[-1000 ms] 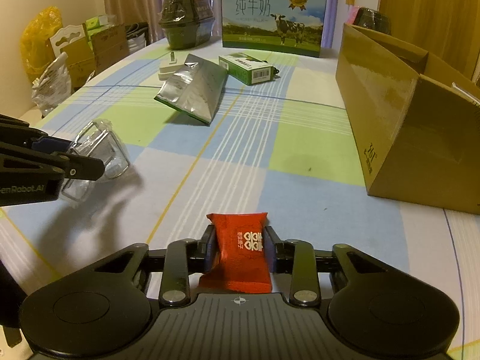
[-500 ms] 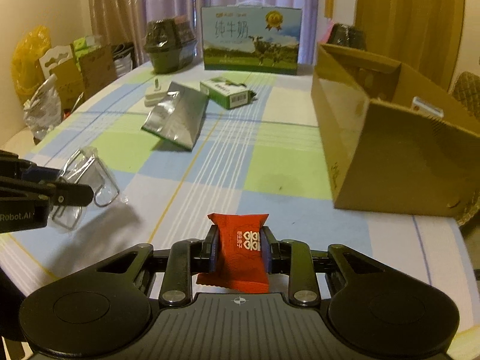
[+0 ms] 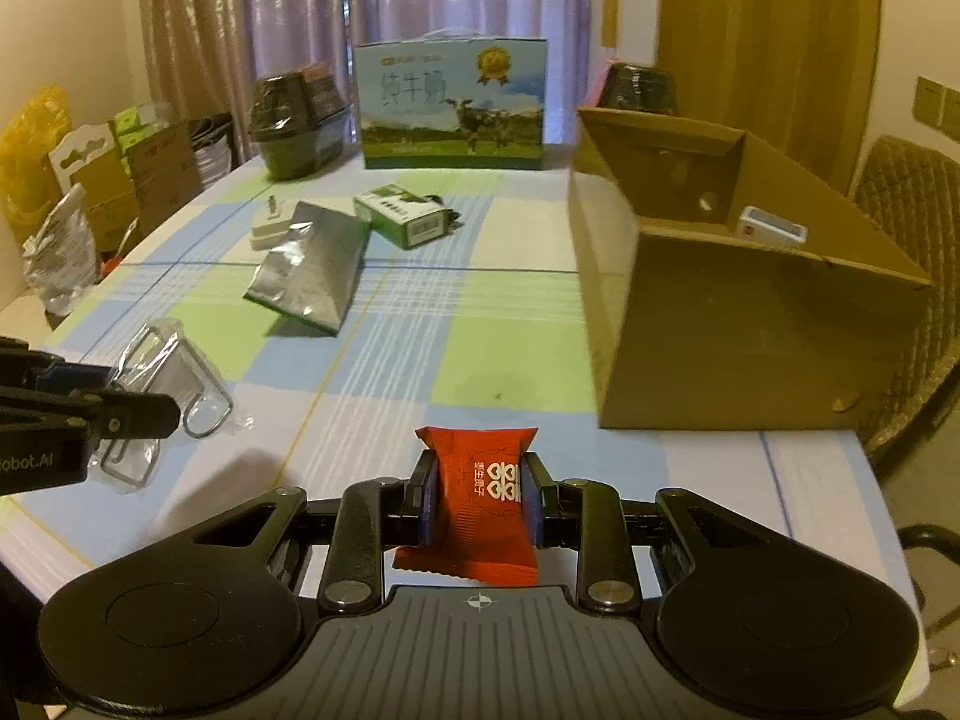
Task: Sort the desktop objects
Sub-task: 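Carry the clamshell and red packet into the cardboard box and release both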
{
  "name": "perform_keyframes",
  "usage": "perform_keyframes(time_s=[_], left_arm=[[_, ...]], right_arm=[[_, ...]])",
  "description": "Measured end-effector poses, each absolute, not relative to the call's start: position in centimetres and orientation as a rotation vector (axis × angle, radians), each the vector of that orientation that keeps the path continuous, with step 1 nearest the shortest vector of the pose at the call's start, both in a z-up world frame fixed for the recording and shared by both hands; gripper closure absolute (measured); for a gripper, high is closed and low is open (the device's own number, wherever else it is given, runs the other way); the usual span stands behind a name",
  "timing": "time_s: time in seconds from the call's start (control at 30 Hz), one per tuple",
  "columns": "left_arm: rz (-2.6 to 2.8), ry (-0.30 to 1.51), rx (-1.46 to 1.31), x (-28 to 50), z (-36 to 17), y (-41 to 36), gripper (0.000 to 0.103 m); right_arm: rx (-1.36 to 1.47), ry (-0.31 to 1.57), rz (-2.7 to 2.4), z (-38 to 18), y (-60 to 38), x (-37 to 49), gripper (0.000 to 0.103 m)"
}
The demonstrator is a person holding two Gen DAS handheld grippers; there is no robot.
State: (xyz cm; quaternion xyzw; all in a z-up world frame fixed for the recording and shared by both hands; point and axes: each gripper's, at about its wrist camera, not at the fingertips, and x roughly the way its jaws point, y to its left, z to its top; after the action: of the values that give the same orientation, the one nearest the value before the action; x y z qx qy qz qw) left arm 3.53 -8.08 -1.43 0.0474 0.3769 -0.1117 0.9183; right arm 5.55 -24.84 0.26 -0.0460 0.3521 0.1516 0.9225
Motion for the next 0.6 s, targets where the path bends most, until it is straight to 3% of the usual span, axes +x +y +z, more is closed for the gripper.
perform_keyframes(time_s=[0.6], left_arm=[[-0.329,0.726,0.115,4.8,0.7,-12.9,0.080]], right_arm=[[-0.030,0.666,0.205,3.4,-30.6,6.1,0.078]])
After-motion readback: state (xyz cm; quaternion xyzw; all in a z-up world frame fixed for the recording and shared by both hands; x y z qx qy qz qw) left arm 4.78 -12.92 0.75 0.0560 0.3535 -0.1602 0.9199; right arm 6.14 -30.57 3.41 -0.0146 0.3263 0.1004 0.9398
